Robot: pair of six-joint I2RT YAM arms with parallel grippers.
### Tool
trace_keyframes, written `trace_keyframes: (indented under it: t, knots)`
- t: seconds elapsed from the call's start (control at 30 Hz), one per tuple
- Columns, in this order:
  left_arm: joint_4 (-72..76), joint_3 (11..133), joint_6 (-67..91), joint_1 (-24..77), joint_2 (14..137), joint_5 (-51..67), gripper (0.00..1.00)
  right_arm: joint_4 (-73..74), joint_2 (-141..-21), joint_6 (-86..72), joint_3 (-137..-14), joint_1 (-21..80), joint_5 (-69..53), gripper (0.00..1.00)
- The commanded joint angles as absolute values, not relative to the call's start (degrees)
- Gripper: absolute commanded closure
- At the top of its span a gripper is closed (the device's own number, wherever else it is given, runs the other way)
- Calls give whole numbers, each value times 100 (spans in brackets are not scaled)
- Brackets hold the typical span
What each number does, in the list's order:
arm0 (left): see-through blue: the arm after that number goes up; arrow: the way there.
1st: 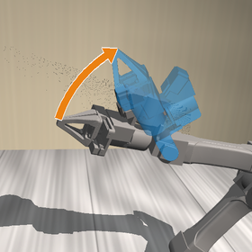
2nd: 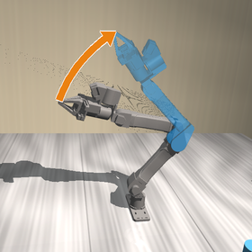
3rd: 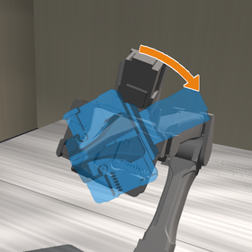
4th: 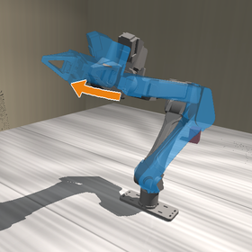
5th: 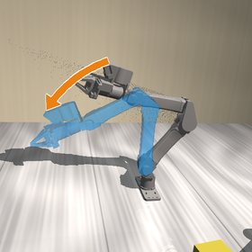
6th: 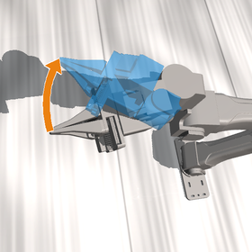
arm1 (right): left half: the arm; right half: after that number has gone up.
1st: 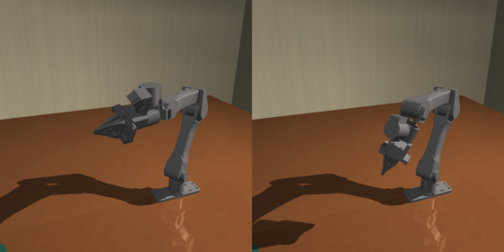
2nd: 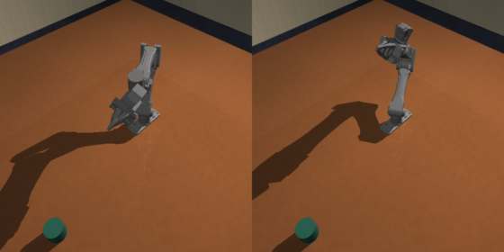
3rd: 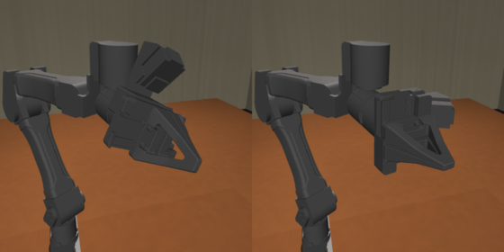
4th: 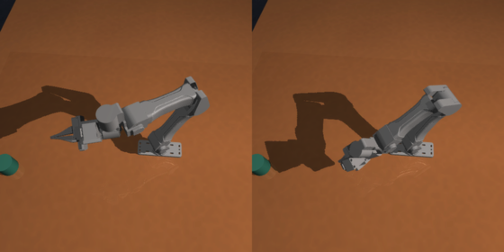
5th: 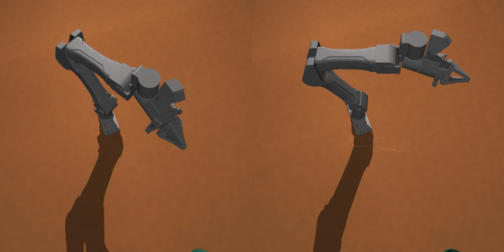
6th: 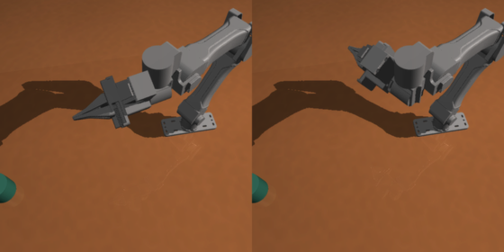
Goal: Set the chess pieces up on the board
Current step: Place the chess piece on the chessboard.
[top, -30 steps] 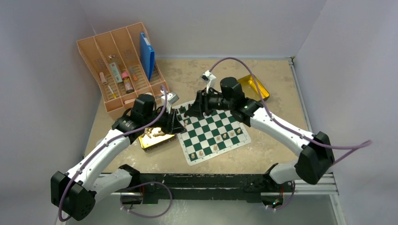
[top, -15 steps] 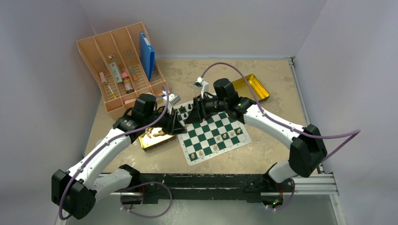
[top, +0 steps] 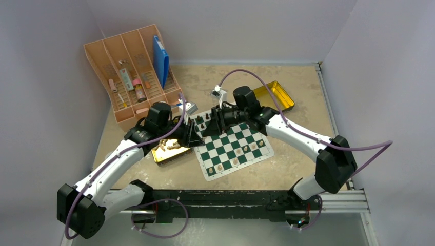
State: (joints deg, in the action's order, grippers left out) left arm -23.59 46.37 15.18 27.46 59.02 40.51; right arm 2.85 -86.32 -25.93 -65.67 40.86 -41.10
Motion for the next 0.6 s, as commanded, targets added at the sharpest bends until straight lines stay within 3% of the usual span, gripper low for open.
trace_keyframes:
  t: [0.0,0.17,0.3,0.4,0.47,0.57]
  knots:
    - [-2121,4735,1318,2777,5839,4210,96,88,-8614,-2574,-6492,4096,-4251,67]
    - [-2145,4731,1284,2777,5819,4176,96,69,-8626,-2582,-6436,4096,-4269,74]
    - [-2221,4759,1258,2777,5804,4150,93,27,-8524,-2587,-6367,4096,-4228,87]
    - [-2268,4762,1288,2777,5747,4020,78,-248,-8318,-2702,-6228,4098,-4020,89]
    - [-2298,4791,1347,2775,5740,3906,63,-249,-8104,-2830,-6145,4096,-3488,90]
    - [-2359,4818,1383,2775,5769,3836,49,-309,-7705,-3018,-5951,4096,-2531,90]
